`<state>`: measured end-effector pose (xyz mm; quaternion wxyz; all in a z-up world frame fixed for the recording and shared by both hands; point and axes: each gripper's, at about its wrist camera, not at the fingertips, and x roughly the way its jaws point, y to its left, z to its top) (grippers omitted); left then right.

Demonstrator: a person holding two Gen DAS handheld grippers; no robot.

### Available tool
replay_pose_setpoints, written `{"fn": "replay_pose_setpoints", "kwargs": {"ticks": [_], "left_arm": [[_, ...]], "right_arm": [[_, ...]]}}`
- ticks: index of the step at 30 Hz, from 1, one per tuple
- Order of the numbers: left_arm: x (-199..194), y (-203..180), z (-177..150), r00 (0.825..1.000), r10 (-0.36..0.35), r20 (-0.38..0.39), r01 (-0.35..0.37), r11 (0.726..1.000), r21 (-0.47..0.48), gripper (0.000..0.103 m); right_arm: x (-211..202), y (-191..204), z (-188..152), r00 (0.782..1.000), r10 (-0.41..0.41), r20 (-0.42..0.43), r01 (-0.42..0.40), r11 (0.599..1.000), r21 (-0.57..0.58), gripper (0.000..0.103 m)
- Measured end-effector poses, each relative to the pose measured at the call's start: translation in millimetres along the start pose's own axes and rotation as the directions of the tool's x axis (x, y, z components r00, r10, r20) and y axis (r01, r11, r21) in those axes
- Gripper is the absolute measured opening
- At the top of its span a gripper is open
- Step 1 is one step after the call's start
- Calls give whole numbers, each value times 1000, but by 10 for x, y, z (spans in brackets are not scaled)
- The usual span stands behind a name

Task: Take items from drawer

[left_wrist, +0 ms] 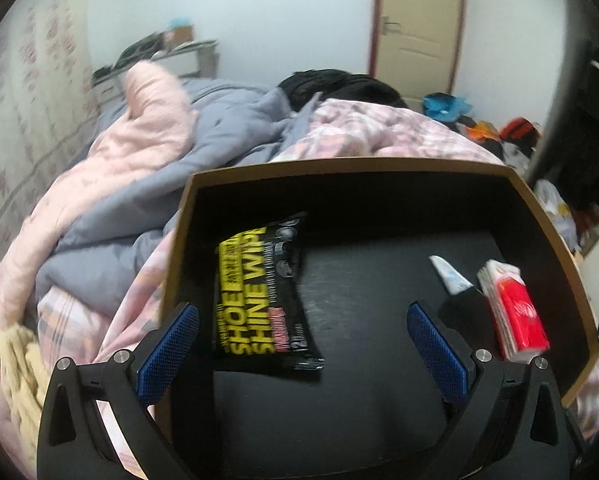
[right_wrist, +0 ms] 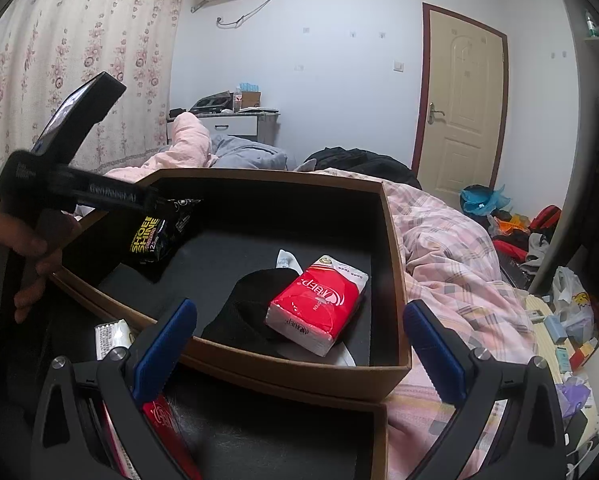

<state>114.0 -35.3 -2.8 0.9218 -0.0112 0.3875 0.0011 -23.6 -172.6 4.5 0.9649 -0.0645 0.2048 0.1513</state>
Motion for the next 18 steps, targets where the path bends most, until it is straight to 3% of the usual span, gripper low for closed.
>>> {"fn": "replay_pose_setpoints", "kwargs": {"ticks": [2,4,7,10,14,18], "left_arm": [[27,-35,0,1000,13,-17,-13,1000,15,103],[127,-36,2,996,25,-86,-24,1000,9,95],[282,36,-5,982,-1,-187,-6,999,-36,88],[379,57,9,971,32,-239,-39,999,-24,87],[510,-26,21,942,124,-313,-117,992,39,85],[644,-68,23,905,169,-390,-151,986,78,84]], "right_arm": [[2,-3,3,1000,0,1,0,1000,0,102],[0,1,2,1000,0,1,0,1000,0,102],[-1,15,-6,1000,-1,1,1,1000,-5,102],[-5,33,-5,1000,-1,3,1,1000,-10,102],[-9,20,-2,1000,3,4,-3,1000,-6,102],[-12,26,-5,1000,4,5,-4,1000,-5,102]]}}
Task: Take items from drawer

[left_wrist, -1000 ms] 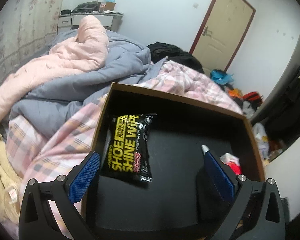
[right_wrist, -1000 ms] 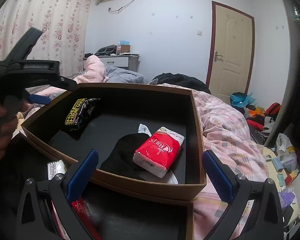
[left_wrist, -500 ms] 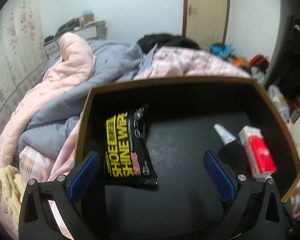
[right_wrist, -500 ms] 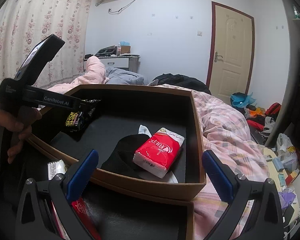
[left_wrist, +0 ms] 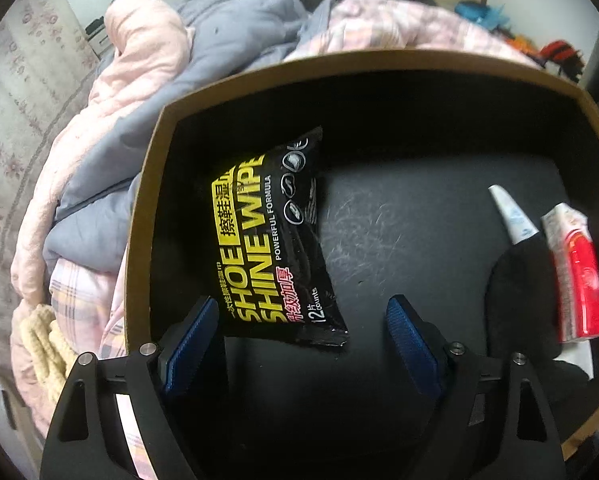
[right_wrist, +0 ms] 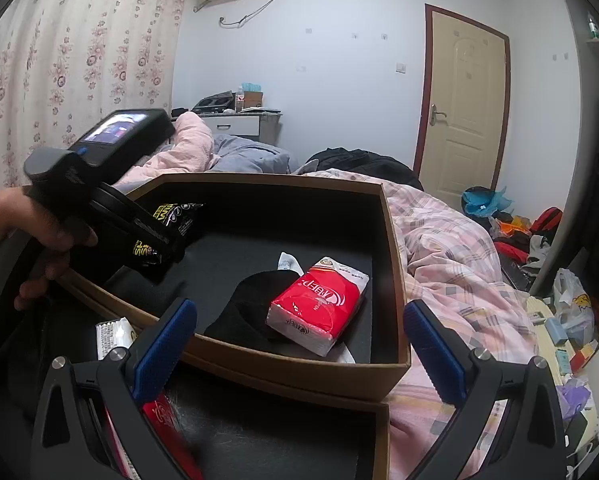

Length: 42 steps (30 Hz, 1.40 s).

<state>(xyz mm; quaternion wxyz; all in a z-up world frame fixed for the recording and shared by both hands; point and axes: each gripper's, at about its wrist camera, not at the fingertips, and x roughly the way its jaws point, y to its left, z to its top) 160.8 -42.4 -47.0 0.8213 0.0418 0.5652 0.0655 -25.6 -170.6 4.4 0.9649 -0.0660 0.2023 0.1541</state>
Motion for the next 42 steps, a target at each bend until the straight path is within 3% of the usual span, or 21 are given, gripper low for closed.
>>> {"fn": "replay_pose_setpoints", "kwargs": {"ticks": [3,8,13,18,20,21,22,26,28,32,34,36,42], "left_arm": [[51,-34,29,999,17,-52,-15,999,28,84],[-6,-41,94,998,-43,-45,45,999,30,79],[111,-116,94,993,84,-79,-77,994,82,57],[57,-102,81,998,57,-42,-54,996,72,53],[21,-81,74,999,30,-25,-29,997,66,39],[27,-65,73,998,-46,-42,48,998,42,26],[40,-47,75,996,-76,-53,77,997,14,22],[34,-27,76,994,-99,-36,98,995,-15,20],[22,-17,73,993,-110,-30,109,994,-23,20],[-23,-30,51,994,-111,1,111,994,-24,18],[46,82,62,993,-119,17,120,992,-28,16],[-34,100,35,990,-135,50,136,990,-31,11],[-532,159,-59,966,-152,209,155,988,3,8]], "right_arm": [[-10,-1,7,1000,3,4,-3,1000,2,102],[-19,11,-1,1000,-11,6,11,1000,-9,103],[15,153,-16,997,-72,-8,71,994,-84,103],[3,172,-14,996,-87,-20,84,991,-105,103],[-38,104,8,999,-45,-16,44,996,-72,103],[-67,73,23,1000,-21,-7,21,998,-57,102],[-121,50,43,1000,-5,20,6,999,-44,102],[-407,10,171,978,-34,205,42,999,-34,102],[-407,-3,226,969,-63,240,72,997,-28,102],[-99,-4,280,967,-205,154,208,978,-3,102],[10,-39,267,976,-192,104,192,981,8,102],[77,-57,228,991,-127,53,126,992,10,102],[55,-84,166,1000,-17,-9,17,999,45,102]]}}
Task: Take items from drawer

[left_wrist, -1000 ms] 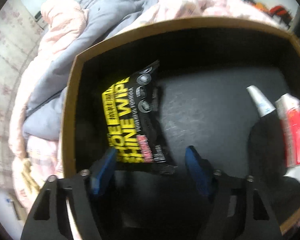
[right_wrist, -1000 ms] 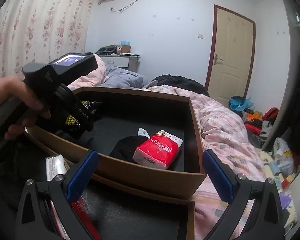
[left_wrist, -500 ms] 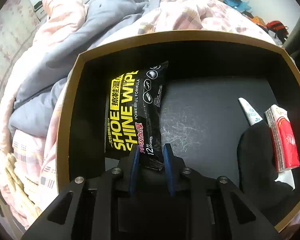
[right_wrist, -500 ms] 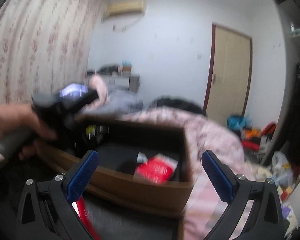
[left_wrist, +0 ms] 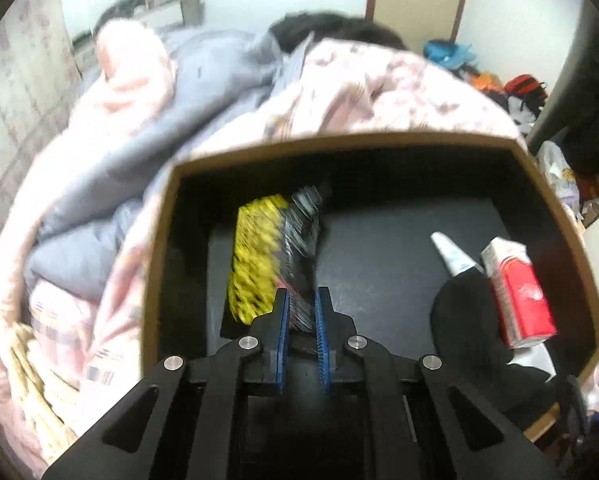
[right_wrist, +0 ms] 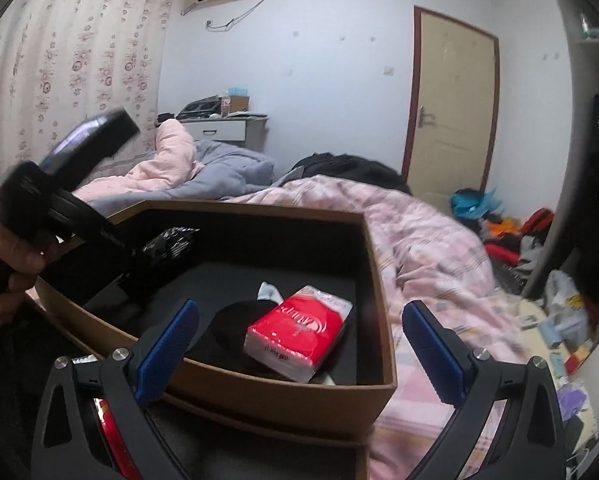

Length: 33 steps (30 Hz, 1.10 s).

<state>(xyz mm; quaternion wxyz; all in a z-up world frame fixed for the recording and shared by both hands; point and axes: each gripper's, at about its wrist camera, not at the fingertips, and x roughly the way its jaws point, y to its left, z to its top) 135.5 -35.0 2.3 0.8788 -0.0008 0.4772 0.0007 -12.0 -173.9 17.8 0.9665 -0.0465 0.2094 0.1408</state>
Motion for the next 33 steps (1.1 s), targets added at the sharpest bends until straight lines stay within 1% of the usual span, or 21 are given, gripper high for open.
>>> {"fn": "replay_pose_setpoints", "kwargs": {"ticks": [2,4,5,8,10,12,14,15,16,19,21,24,26,27,28,30,33], "left_arm": [[-156,8,3,999,-19,44,19,1000,-1,8],[-281,73,0,996,-47,77,48,999,-9,8],[-360,41,2,993,-66,94,68,998,-16,8],[-427,68,-24,992,-83,99,85,996,-10,8],[-407,22,13,993,-53,101,54,998,-10,9],[-281,25,97,996,-6,88,8,1000,-17,9],[-89,-25,185,998,52,41,-53,999,12,9],[-1,-39,218,996,88,14,-88,996,21,9],[100,-54,235,994,108,-11,-108,994,26,9],[268,-39,244,992,121,-41,-120,993,15,9],[372,-44,224,988,140,-60,-139,990,25,9],[387,-45,193,987,156,-34,-155,987,31,10],[360,-52,176,989,149,-10,-148,988,34,27],[345,-55,173,989,146,-5,-145,989,35,60],[335,-49,170,990,141,0,-140,990,29,87],[303,-22,190,992,125,15,-125,992,6,88],[341,-1,226,995,101,-21,-102,995,-10,88]], "right_arm": [[-4,-32,-51,999,38,-33,-37,999,32,102],[1,-49,-77,997,58,-48,-56,997,47,102],[-7,-47,-90,997,61,-50,-58,997,50,102],[-30,-6,-92,998,43,-40,-42,998,39,102],[-48,13,-93,999,34,-35,-33,999,34,102],[-52,7,-93,999,36,-35,-35,999,37,102],[-48,-11,-88,998,42,-38,-41,998,42,102],[-47,-16,-86,998,43,-38,-42,998,44,102],[-43,-21,-78,998,44,-38,-42,998,45,102],[-43,-27,-76,998,43,-38,-42,998,45,102],[-41,-36,-75,998,43,-37,-41,998,45,102],[-34,-52,-71,998,46,-38,-44,998,48,102],[-35,-51,-65,998,47,-38,-45,998,48,102],[-36,-52,-65,998,47,-38,-45,998,48,102],[-35,-55,-62,998,47,-37,-45,998,49,102],[-36,-48,-66,998,47,-41,-45,998,47,102],[-43,-54,-61,998,45,-37,-43,998,47,102]]}}
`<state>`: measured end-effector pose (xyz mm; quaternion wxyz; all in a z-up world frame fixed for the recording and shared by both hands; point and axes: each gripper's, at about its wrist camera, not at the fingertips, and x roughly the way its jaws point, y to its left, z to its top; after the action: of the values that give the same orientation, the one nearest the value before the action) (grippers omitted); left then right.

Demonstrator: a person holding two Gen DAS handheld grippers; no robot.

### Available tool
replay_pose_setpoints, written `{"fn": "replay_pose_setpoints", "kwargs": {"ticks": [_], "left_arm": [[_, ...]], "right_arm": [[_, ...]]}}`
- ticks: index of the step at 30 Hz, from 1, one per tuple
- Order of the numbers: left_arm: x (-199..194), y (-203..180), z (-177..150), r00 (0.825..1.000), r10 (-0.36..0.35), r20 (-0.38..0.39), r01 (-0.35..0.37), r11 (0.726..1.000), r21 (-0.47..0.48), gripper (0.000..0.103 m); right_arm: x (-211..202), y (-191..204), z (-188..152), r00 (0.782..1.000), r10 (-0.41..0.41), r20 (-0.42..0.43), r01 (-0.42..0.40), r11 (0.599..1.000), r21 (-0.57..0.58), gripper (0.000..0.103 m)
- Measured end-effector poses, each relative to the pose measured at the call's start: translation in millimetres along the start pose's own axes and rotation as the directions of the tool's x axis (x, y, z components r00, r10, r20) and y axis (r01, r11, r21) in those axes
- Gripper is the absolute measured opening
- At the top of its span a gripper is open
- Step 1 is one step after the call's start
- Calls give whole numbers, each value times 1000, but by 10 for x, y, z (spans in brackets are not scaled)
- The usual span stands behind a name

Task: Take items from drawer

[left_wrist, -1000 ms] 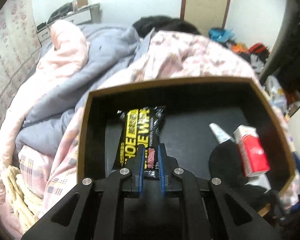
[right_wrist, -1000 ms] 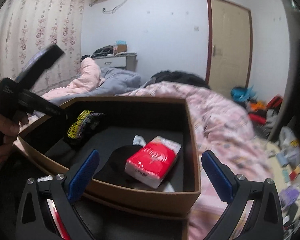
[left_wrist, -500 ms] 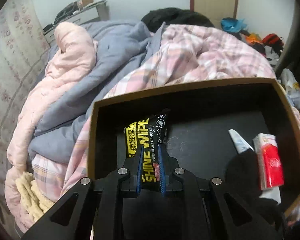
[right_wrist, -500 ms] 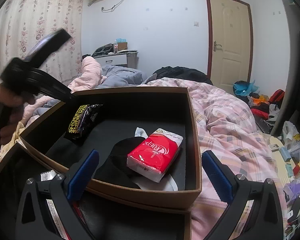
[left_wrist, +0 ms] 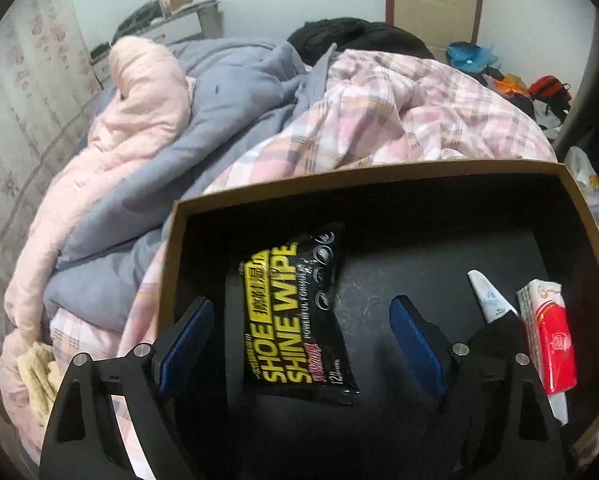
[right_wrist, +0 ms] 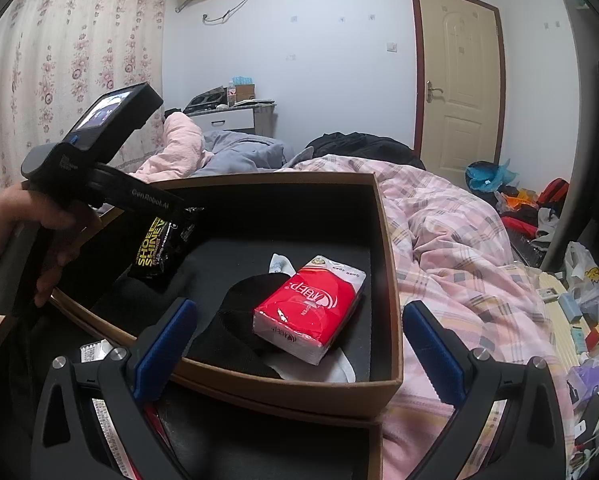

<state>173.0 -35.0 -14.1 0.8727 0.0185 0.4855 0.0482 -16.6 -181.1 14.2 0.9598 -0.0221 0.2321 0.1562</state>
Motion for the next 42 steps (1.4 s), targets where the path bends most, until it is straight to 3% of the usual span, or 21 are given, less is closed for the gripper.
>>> {"fn": "replay_pose_setpoints", "kwargs": {"ticks": [5,8,10,12,16,20,25,31,34,42], "left_arm": [[188,-64,27,996,7,-89,-4,1000,31,84],[321,-90,3,988,12,-156,-4,999,48,70],[394,-87,-27,982,28,-187,-18,998,56,50],[417,-67,-50,981,20,-194,-11,999,48,45],[300,-37,-63,991,7,-137,-2,999,38,30],[154,-58,-115,998,30,-60,-26,997,67,27],[-97,89,-227,997,-60,46,60,998,-1,25],[-507,271,-435,967,-130,219,147,987,-62,25],[-756,372,-547,939,-192,287,228,968,-100,25],[-1240,511,-905,868,-287,405,346,935,-81,25]], "right_arm": [[4,1,-8,1000,4,-3,-4,1000,0,102],[11,8,-7,1000,3,-4,-3,1000,-4,102],[17,14,-8,1000,7,-8,-7,1000,-6,102],[20,28,-9,1000,5,-9,-5,1000,-12,102],[20,33,-13,1000,3,-8,-3,1000,-14,102],[20,25,-19,1000,8,-7,-8,1000,-5,102],[12,18,-27,1000,8,0,-8,1000,2,102],[6,9,-41,1000,9,2,-9,1000,4,102],[5,5,-42,1000,9,3,-9,1000,5,102],[-25,0,-64,1000,1,19,-2,1000,3,102]]}}
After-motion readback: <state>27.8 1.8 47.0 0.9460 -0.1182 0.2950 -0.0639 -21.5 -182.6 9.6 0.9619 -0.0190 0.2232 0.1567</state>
